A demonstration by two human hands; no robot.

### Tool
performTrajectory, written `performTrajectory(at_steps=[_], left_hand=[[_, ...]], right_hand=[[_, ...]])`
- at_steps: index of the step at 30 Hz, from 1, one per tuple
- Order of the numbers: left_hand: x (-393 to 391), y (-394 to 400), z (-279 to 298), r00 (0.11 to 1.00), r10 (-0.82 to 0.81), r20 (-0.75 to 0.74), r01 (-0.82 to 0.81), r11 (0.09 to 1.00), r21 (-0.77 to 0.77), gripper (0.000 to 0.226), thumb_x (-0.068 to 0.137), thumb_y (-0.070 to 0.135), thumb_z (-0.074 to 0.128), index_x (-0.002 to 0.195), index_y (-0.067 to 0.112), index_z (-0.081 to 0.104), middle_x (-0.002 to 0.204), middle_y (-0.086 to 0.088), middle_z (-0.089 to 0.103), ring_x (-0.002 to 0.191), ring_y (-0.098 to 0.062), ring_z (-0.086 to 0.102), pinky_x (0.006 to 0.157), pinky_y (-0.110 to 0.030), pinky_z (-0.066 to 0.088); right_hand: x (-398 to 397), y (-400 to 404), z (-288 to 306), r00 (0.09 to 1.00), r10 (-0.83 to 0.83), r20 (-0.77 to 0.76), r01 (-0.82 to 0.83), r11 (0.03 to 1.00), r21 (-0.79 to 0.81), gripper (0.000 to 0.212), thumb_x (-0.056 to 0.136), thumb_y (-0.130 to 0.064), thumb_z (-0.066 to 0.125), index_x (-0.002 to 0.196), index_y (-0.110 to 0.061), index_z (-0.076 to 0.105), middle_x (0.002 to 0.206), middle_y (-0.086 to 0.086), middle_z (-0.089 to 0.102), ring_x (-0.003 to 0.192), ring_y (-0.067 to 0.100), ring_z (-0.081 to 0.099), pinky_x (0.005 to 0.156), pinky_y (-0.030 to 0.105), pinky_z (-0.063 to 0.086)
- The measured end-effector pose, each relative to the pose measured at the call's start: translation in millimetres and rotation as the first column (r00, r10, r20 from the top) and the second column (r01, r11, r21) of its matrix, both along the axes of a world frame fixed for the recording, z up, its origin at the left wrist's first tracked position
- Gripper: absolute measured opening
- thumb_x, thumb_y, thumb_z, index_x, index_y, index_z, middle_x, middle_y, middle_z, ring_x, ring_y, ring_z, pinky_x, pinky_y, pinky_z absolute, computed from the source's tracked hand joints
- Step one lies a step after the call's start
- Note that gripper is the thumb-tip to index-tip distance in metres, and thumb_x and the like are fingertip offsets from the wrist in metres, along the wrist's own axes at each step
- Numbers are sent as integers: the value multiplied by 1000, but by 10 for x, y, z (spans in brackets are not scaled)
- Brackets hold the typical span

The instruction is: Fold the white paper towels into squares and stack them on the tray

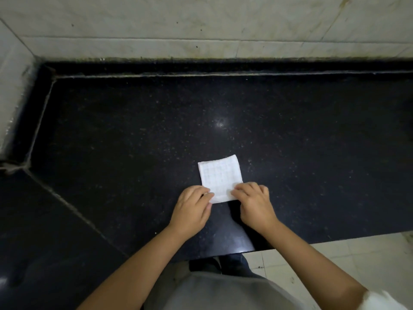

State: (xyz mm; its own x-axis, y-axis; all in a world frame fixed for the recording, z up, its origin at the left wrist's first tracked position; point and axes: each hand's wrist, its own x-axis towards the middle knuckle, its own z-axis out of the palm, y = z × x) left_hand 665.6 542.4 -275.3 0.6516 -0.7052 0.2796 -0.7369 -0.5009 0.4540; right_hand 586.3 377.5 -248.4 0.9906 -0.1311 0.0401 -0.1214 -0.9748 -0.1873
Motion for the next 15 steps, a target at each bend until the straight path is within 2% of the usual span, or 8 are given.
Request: performTrajectory(at_steps=[2,4,6,7,10,12,14,15], left_hand=[[-53,-108,2,995,-75,59,72,996,49,30,77,22,46,83,10,73,84,-3,71,89,-13,46,82,-27,36],[-98,-218,13,994,-97,55,85,978,188,30,74,29,45,80,15,71,80,3,69,84,-12,48,79,-26,34],[-118,-285,22,992,-119,34,101,937,334,24,70,38,57,77,19,70,76,6,68,78,-12,55,75,-26,31],[-119,-308,37,994,-104,23,88,917,389,24,64,40,70,76,19,69,75,6,67,74,-13,59,73,-26,30],[-100,-379,68,999,-52,6,42,862,504,33,46,35,86,69,19,67,67,4,64,61,-14,63,67,-26,28],[-93,-493,132,997,-55,55,16,832,554,27,43,22,83,64,20,65,62,5,61,57,-14,61,65,-24,30],[-112,-666,226,989,-97,110,22,837,547,8,54,17,66,61,20,63,58,4,58,53,-15,57,62,-24,28],[-139,-785,271,982,-138,132,51,856,515,8,61,15,54,62,18,61,57,3,57,51,-17,55,61,-25,26]], right_hand=[[-21,-75,2,992,52,-119,-56,998,-30,42,37,-10,80,76,-23,74,83,-4,73,72,16,66,54,27,50],[16,-139,-9,979,72,-192,-77,997,-17,49,32,-7,86,77,-20,74,83,-1,73,64,19,68,49,25,50],[66,-209,-16,976,165,-142,-167,986,-5,30,48,-1,77,76,-13,75,79,4,73,58,22,66,47,22,52],[89,-251,-13,973,202,-109,-201,979,17,20,59,-2,65,74,-10,75,76,5,73,56,23,65,47,21,54],[117,-350,23,975,217,-40,-212,972,98,38,67,-9,36,69,-8,74,67,4,71,51,21,63,45,20,53],[87,-420,103,979,201,-23,-196,971,138,40,65,-13,34,69,-10,74,64,1,71,49,19,63,47,19,54],[6,-574,206,984,175,26,-177,972,154,36,66,-13,38,70,-11,74,64,-1,71,49,18,63,49,22,54],[-64,-691,272,988,142,53,-149,977,152,31,65,-10,43,70,-11,74,64,0,71,50,19,63,50,24,54]])
